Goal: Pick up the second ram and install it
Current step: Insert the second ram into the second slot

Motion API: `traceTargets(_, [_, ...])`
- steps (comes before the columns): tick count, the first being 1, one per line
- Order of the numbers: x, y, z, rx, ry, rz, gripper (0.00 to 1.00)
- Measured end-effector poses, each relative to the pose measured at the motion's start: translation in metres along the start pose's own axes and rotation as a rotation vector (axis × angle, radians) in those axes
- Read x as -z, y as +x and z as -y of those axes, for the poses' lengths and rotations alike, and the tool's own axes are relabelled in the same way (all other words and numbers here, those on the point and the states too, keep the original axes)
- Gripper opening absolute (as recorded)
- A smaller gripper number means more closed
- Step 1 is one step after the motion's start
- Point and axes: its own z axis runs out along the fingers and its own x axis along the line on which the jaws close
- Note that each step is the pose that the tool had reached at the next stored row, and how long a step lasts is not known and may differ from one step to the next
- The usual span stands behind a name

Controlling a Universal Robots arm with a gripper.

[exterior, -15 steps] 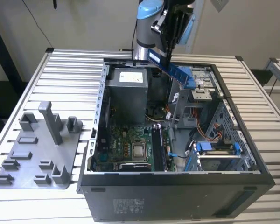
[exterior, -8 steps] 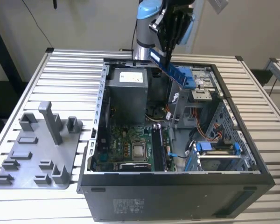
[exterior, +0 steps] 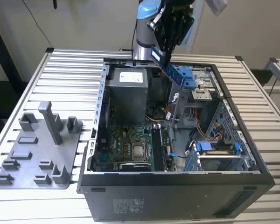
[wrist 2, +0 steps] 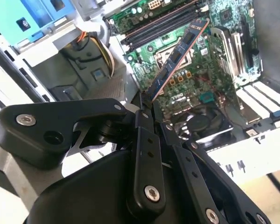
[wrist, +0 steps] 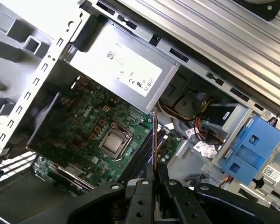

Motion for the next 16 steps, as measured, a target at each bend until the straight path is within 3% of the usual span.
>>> traceTargets(16, [-0.0009, 0.0000, 0.0001, -0.207, -0.0076, 0.0046, 0.14])
